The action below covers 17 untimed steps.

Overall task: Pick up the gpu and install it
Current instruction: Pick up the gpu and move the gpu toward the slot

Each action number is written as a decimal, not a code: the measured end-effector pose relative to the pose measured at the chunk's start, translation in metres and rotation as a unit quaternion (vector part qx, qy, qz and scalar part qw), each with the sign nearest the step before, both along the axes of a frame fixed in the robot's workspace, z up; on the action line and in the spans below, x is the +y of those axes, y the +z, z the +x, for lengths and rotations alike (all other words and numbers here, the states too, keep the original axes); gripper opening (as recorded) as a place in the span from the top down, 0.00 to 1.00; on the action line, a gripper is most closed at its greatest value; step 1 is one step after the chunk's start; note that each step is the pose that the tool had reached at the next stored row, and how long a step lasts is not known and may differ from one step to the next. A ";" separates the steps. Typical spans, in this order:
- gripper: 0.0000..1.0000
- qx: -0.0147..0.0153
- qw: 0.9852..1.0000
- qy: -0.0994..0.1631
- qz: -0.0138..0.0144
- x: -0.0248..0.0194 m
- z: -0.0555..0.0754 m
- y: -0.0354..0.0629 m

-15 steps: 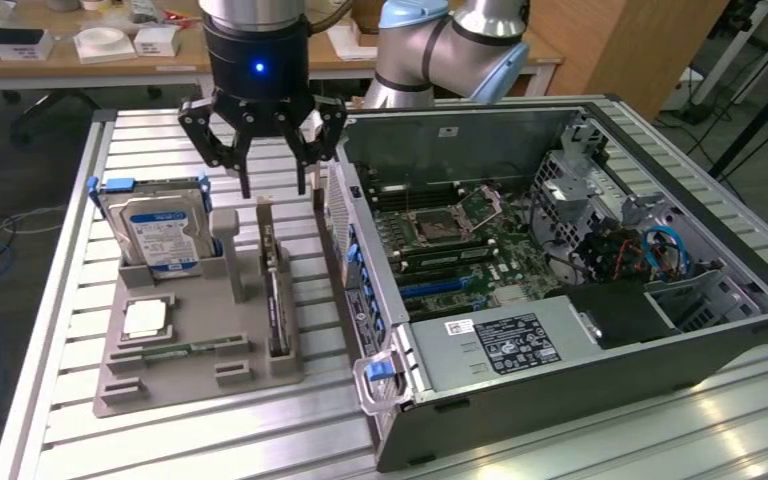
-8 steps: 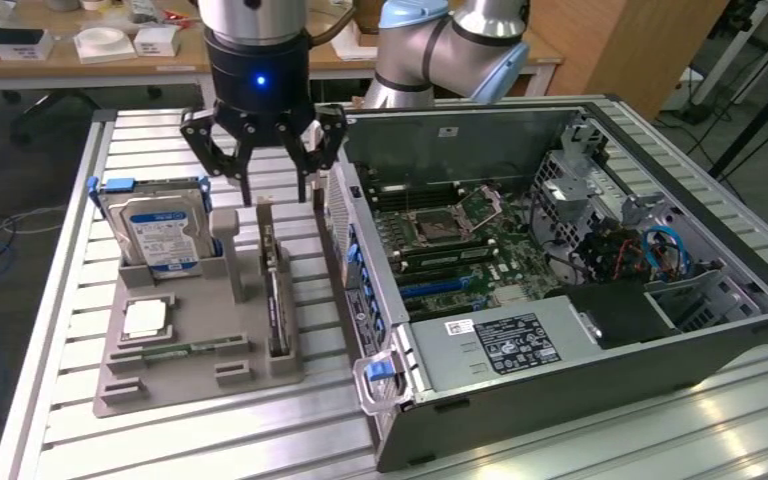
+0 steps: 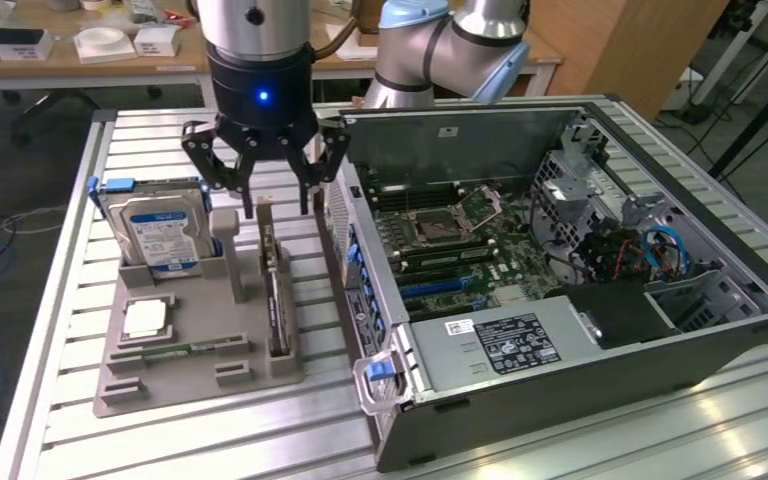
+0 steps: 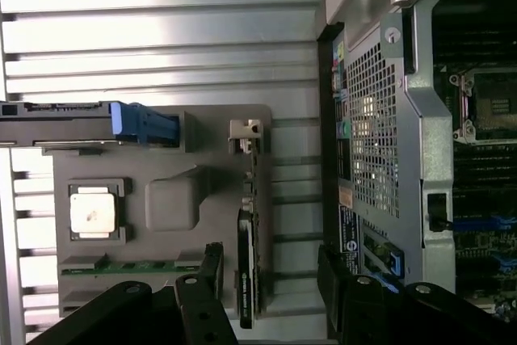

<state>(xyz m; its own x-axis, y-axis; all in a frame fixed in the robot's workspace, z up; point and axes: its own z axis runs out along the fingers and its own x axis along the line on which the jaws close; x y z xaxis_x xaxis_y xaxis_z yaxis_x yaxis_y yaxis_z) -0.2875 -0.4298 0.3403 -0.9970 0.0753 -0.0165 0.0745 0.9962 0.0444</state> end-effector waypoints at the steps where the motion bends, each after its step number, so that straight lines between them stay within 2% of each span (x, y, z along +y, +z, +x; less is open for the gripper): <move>1: 0.41 0.000 1.000 0.000 0.000 -0.0014 0.000 -0.0005; 17: 0.41 0.001 1.000 0.000 0.000 -0.0208 0.000 -0.0099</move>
